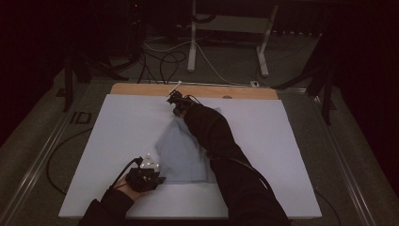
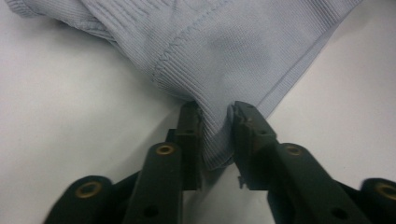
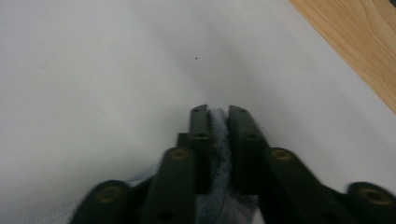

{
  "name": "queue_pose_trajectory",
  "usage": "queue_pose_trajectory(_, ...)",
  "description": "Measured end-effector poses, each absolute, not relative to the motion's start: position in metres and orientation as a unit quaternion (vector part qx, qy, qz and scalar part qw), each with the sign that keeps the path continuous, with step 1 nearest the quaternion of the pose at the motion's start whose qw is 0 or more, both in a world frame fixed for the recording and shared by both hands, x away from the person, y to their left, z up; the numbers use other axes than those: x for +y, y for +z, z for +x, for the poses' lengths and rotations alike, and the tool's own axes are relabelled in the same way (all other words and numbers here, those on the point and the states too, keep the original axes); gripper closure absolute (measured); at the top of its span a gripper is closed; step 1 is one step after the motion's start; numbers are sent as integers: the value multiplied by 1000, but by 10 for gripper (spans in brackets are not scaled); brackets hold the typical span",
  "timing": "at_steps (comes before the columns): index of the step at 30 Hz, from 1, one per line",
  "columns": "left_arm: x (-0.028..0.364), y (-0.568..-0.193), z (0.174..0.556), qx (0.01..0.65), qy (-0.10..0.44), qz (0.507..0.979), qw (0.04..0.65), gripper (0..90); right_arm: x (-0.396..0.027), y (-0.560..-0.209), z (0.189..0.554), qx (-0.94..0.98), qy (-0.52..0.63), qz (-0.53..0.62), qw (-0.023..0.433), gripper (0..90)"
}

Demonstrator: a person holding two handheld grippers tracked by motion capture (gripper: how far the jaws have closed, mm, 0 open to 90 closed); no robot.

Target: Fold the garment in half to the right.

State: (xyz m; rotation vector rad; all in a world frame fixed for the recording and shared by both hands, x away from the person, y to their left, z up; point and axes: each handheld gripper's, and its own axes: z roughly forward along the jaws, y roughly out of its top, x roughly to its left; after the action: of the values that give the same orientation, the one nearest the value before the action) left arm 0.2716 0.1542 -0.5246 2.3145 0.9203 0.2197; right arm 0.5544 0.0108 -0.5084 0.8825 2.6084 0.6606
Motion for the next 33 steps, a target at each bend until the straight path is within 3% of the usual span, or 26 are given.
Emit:
queue_pose_trajectory(5,154,-520,271,342,89,876,330,838,11,-502,552,912,236,295,158,869)
queue_pose_trajectory(33,146,-495,267,287,111,886,347,845,-10,-462,537,905,274,275,173,872)
